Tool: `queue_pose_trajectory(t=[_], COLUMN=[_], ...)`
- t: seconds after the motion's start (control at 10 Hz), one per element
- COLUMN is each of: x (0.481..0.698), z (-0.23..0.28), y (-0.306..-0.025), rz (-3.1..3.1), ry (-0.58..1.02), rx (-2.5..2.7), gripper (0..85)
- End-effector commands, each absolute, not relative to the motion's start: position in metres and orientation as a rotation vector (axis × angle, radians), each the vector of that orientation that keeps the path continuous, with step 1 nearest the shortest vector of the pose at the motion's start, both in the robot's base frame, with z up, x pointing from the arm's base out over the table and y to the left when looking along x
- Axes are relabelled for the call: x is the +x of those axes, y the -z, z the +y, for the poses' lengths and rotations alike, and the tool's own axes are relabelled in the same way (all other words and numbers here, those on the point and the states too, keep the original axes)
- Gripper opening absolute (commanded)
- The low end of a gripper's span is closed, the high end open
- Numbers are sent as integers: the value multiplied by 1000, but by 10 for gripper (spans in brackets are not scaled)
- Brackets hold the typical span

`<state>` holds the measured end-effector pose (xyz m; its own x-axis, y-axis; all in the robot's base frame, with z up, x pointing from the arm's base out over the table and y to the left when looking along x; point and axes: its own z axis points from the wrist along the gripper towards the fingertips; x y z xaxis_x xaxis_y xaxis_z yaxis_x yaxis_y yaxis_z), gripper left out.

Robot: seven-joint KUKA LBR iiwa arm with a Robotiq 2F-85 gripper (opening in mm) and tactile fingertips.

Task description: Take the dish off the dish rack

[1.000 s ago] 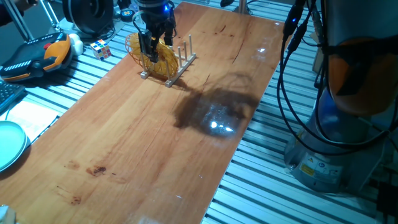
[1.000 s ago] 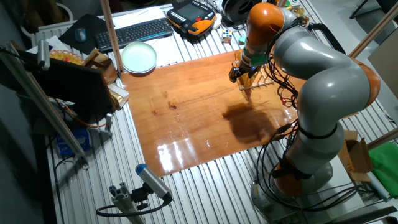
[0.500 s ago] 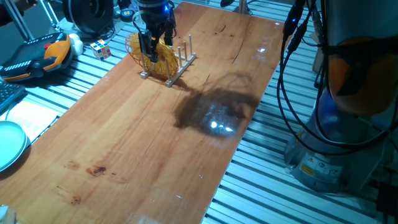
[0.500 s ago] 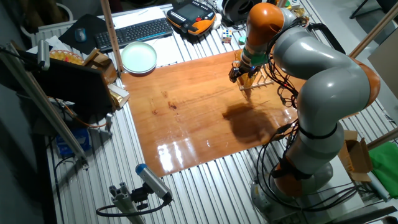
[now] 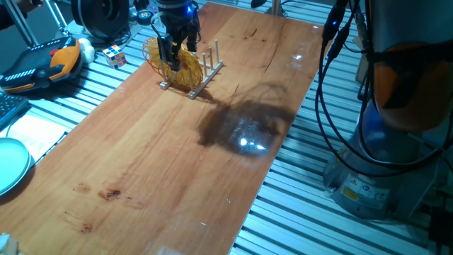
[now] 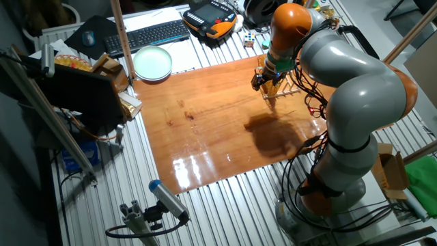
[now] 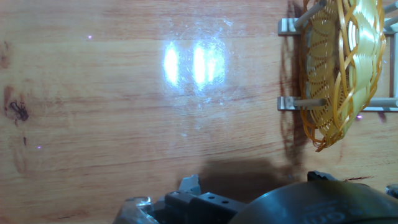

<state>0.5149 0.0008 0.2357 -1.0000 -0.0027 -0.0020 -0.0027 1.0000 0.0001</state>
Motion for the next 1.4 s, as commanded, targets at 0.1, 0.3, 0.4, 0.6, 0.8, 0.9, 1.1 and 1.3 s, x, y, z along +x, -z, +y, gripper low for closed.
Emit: queue_pose_trajectory(t=[0.1,0.3,0.4,0.6,0.8,0.9,1.1,1.3], x=[515,515,515,515,515,515,515,515], z=[1,1,0,0,0,0,0,0], y=[-236,-236,-236,-237,-236,-236,-236,-236], rz=[3154,3153,3153,3153,3153,3152,3149,3142], ry=[80,83,83,83,85,85,92,106], rx=[218,221,221,221,221,228,242,259], gripper=[7,7,7,7,7,7,7,7])
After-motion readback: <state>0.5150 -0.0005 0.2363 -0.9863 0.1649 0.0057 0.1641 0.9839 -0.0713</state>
